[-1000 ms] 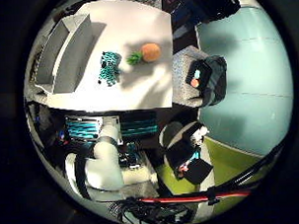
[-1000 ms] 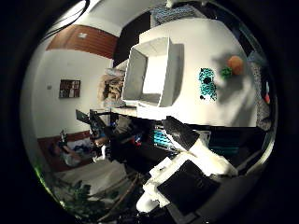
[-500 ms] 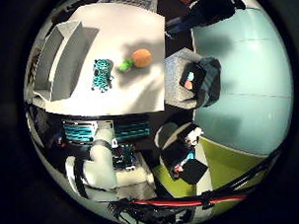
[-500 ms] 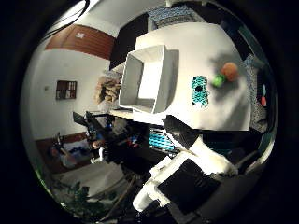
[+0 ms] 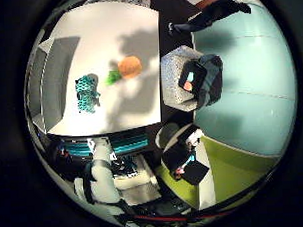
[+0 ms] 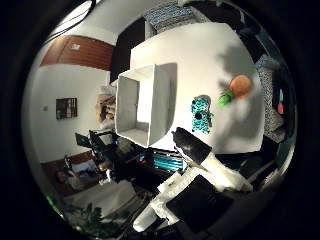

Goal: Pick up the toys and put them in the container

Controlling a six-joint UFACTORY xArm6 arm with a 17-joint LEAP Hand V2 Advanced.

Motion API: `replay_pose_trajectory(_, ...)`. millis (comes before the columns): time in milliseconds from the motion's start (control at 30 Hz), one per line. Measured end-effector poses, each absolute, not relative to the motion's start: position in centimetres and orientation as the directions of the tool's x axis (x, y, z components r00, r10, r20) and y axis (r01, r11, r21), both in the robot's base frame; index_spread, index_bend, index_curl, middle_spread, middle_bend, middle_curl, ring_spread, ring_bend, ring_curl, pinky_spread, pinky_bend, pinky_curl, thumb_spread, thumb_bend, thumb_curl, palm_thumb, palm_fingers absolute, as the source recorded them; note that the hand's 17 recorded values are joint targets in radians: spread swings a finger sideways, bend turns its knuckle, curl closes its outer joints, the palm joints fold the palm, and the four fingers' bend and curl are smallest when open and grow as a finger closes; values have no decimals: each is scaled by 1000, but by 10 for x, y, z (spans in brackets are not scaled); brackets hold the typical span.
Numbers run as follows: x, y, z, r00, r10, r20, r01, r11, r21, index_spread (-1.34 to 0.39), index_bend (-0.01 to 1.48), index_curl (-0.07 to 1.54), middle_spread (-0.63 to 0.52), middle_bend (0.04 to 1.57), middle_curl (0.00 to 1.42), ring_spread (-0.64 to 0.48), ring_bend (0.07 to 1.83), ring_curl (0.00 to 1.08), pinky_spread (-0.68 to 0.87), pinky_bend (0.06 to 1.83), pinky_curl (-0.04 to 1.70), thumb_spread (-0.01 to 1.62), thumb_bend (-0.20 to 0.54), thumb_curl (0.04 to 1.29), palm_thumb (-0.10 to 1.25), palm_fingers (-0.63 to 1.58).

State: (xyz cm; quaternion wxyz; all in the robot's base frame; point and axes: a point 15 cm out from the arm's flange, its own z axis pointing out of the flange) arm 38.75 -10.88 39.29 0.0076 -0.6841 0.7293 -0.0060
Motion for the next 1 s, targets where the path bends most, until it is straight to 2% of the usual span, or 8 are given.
replay_pose_trajectory(300,417,-159,321,-114,-993,19,-992,115,60,-380,166,287,-23,193,315,178,361,231,453,581,224,1092,-22,321,625,165)
replay_pose_trajectory(1000,420,-243,204,-220,-975,-9,-964,216,156,-380,167,286,-16,191,311,177,338,242,450,553,239,1093,-22,315,624,160)
